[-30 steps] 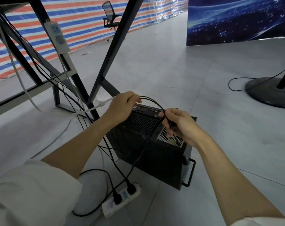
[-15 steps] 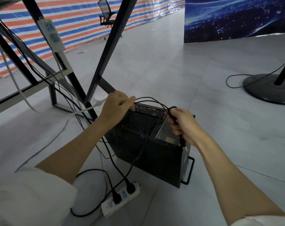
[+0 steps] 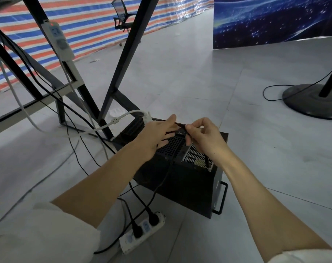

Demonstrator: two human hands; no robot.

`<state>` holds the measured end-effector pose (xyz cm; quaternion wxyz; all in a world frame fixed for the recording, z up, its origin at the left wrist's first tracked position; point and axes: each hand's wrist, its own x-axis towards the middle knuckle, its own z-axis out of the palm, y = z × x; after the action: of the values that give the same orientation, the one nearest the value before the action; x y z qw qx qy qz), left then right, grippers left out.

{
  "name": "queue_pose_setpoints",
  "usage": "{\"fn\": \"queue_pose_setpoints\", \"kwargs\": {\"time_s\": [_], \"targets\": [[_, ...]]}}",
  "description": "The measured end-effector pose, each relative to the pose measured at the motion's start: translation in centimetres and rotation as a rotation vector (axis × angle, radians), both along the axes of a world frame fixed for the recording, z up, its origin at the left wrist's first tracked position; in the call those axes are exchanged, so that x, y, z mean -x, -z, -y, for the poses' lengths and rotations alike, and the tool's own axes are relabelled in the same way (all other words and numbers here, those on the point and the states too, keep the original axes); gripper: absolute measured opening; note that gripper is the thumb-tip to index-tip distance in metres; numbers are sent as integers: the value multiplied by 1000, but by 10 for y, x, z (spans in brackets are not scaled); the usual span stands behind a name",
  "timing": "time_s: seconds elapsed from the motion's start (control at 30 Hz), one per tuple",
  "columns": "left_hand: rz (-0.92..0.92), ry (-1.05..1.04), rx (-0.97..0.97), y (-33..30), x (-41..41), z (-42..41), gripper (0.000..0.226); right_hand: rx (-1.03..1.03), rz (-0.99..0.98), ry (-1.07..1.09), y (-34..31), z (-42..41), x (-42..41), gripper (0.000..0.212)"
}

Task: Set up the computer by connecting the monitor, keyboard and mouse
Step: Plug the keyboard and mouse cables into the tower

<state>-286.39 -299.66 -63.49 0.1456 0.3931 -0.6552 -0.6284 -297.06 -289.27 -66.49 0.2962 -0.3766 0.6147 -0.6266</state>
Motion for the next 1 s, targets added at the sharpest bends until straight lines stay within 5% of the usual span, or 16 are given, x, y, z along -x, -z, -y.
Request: {"fn": "queue_pose_setpoints", "kwargs": {"time_s": [0.1, 0.23, 0.33, 0.5, 0.57, 0.7, 0.87, 1.0], "targets": [[-135, -99, -114, -6, 5, 1, 18, -30, -51, -81, -3, 1, -1, 9], [-78, -258, -88, -20, 0, 23, 22, -152, -180, -89, -3, 0, 3, 13], [115, -234, -86, -26, -11, 44, 21, -252, -362, -126, -1, -1, 8, 18], [508, 120, 69, -40, -21, 58, 5, -265, -571, -126, 7, 3, 7, 23], [728, 230, 360, -45, -18, 62, 6, -292, -597, -71, 11, 3, 10, 21], [1194, 401, 1334, -55, -8, 67, 13, -250, -567, 62, 14, 2, 17, 19], [966, 502, 1499, -58, 11, 84, 20, -146, -650, 212, 16, 5, 27, 19], [496, 252, 1262, -42, 28, 97, 13, -92, -663, 274, 28, 7, 30, 20]]}}
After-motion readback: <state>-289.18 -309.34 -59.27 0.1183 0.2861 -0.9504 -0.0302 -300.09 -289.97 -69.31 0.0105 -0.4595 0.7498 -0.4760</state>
